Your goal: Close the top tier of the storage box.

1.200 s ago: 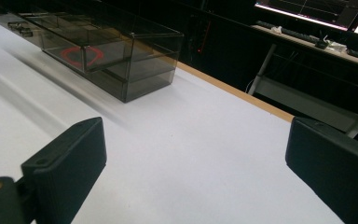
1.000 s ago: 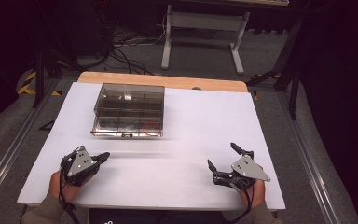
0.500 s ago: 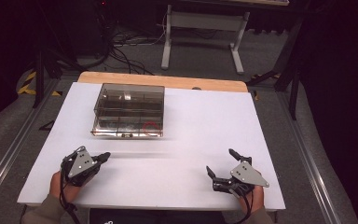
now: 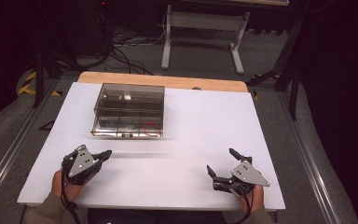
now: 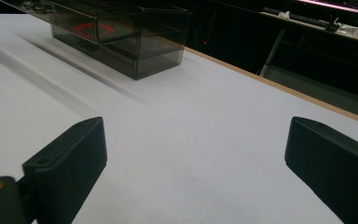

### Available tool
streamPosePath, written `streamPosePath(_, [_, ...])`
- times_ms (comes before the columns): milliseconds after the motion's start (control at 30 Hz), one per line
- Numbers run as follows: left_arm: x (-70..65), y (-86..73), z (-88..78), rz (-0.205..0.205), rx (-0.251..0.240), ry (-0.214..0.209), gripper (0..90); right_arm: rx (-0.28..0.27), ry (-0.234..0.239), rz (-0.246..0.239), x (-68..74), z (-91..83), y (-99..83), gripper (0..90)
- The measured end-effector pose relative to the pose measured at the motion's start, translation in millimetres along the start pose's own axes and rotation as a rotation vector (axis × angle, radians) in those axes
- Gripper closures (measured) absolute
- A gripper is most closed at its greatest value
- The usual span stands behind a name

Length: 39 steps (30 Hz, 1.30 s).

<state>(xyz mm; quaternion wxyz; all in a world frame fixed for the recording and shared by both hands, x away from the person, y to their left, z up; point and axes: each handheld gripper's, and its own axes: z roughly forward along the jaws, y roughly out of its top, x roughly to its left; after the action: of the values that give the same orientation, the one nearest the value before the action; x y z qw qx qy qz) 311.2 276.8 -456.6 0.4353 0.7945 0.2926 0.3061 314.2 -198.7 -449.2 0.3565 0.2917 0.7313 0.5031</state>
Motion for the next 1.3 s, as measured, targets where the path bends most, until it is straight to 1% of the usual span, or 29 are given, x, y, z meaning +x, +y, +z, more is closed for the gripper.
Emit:
streamPosePath(33, [-0.4, 0.0, -0.2, -0.005, -0.004, 0.0, 89.7, 0.001, 0.0, -0.001, 0.2, 0.0, -0.3, 6.0])
streamPosePath(67, [-0.7, 0.3, -0.9, 0.002, -0.004, 0.004, 89.7, -0.001, -0.001, -0.004, 0.3, 0.4, -0.2, 6.0])
streamPosePath(100, [-1.0, 0.5, -1.4, 0.0, -0.005, 0.01, 89.7, 0.002, 0.0, -0.001, 0.7, 0.6, 0.1, 6.0])
streamPosePath(167, [-0.3, 1.4, -2.1, 0.002, -0.008, 0.003, 89.7, -0.003, 0.0, -0.007, 1.2, 1.4, -0.1, 6.0])
streamPosePath(233, [0.8, 2.7, -3.5, 0.008, -0.013, 0.017, 89.7, 0.002, 0.008, -0.011, 1.1, 2.3, -1.2, 6.0])
streamPosePath(333, [1.7, 4.8, -3.2, -0.002, -0.026, 0.023, 89.7, 0.003, 0.01, -0.009, 0.7, 2.7, -2.3, 6.0])
streamPosePath(500, [2.2, 7.6, -2.7, -0.002, -0.033, 0.031, 89.7, -0.002, 0.005, -0.012, 1.2, 1.4, -1.9, 6.1])
streamPosePath(533, [3.1, 9.8, -2.5, 0.009, -0.04, 0.043, 89.7, -0.004, 0.006, -0.013, 1.4, 1.2, -1.7, 6.0])
streamPosePath(600, [4.3, 11.9, -2.2, 0.003, -0.049, 0.043, 89.7, -0.001, 0.005, -0.014, 1.9, 1.4, -1.6, 6.0])
streamPosePath(633, [5.3, 13.2, -2.2, 0.003, -0.051, 0.052, 89.7, -0.001, 0.007, -0.015, 2.1, 1.4, -1.7, 6.0])
streamPosePath(700, [6.5, 14.3, -1.8, 0.006, -0.055, 0.056, 89.7, -0.001, 0.006, -0.018, 2.6, 1.7, -1.7, 6.0])
streamPosePath(733, [8.1, 16.4, -0.4, 0.009, -0.06, 0.067, 89.7, -0.001, 0.005, -0.018, 2.9, 1.7, -1.7, 6.0])
streamPosePath(767, [8.0, 17.2, 0.8, -0.004, -0.063, 0.053, 89.7, -0.001, 0.006, -0.018, 3.0, 1.7, -1.6, 6.0])
streamPosePath(800, [9.4, 18.5, 1.0, 0.008, -0.063, 0.061, 89.7, -0.003, 0.006, -0.019, 3.0, 1.7, -1.6, 6.0])
streamPosePath(933, [10.6, 21.2, 2.9, 0.008, -0.071, 0.071, 89.7, -0.004, 0.007, -0.019, 3.6, 1.7, -1.4, 6.0])
streamPosePath(1000, [11.2, 22.3, 3.6, 0.007, -0.073, 0.069, 89.7, -0.004, 0.006, -0.02, 4.0, 1.9, -1.3, 6.0])
streamPosePath(1033, [11.5, 23.0, 4.2, 0.006, -0.072, 0.06, 89.7, -0.004, 0.007, -0.019, 4.0, 1.9, -1.3, 6.0])
streamPosePath(1100, [11.3, 23.5, 4.7, 0.006, -0.075, 0.066, 89.7, -0.003, 0.007, -0.022, 4.2, 1.9, -1.3, 6.0])
streamPosePath(1133, [11.5, 25.0, 5.9, 0.014, -0.072, 0.065, 89.7, -0.002, 0.008, -0.021, 4.4, 1.8, -1.4, 6.0])
streamPosePath(1300, [12.9, 28.6, 11.8, 0.011, -0.068, 0.066, 89.7, -0.003, 0.01, -0.023, 5.1, 2.4, -1.4, 6.0])
